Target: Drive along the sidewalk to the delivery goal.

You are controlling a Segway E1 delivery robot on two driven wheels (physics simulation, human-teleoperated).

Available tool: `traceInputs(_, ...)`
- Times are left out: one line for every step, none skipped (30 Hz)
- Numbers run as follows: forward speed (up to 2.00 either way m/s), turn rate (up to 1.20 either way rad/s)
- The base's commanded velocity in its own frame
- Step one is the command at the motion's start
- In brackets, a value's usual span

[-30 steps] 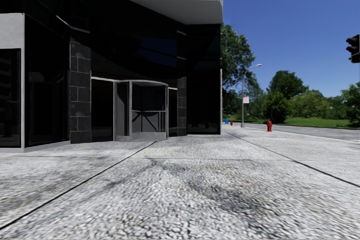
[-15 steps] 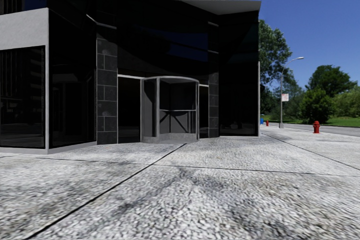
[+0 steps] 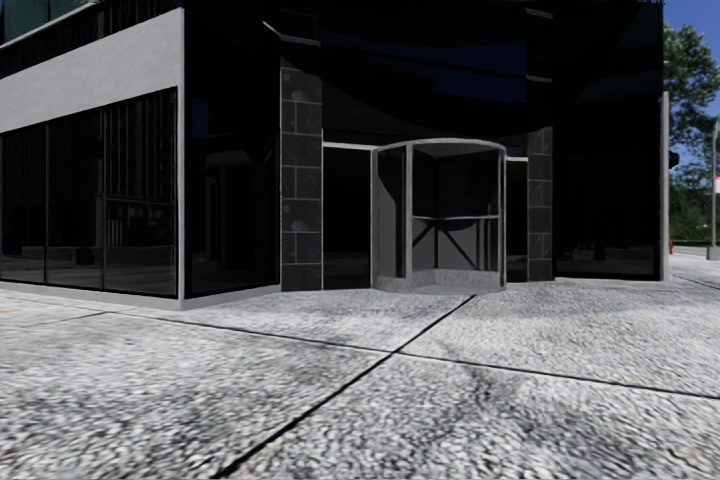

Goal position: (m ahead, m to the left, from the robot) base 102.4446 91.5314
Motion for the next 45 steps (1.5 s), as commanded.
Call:
traceInputs(1.46,0.64)
traceInputs(1.46,0.64)
traceInputs(1.46,0.64)
traceInputs(1.46,0.64)
traceInputs(1.46,0.64)
traceInputs(1.50,0.64)
traceInputs(1.51,0.64)
traceInputs(1.51,0.64)
traceInputs(1.52,0.64)
traceInputs(1.52,0.64)
traceInputs(1.52,0.64)
traceInputs(1.52,0.64)
traceInputs(1.58,0.64)
traceInputs(1.58,0.64)
traceInputs(2.00,0.64)
traceInputs(2.00,0.64)
traceInputs(2.00,0.64)
traceInputs(2.00,0.64)
traceInputs(2.00,0.64)
traceInputs(2.00,0.64)
traceInputs(2.00,0.64)
traceInputs(2.00,0.64)
traceInputs(2.00,0.64)
traceInputs(2.00,0.64)
traceInputs(2.00,0.64)
traceInputs(2.00,0.64)
traceInputs(2.00,0.64)
traceInputs(2.00,0.64)
traceInputs(2.00,0.64)
traceInputs(2.00,0.64)
traceInputs(2.00,0.64)
traceInputs(2.00,0.64)
traceInputs(2.00,0.64)
traceInputs(2.00,0.64)
traceInputs(2.00,0.64)
traceInputs(2.00,0.64)
traceInputs(2.00,0.64)
traceInputs(2.00,0.64)
traceInputs(2.00,0.66)
traceInputs(2.00,0.66)
traceInputs(2.00,0.66)
traceInputs(2.00,0.66)
traceInputs(2.00,0.66)
traceInputs(2.00,0.66)
traceInputs(2.00,0.66)
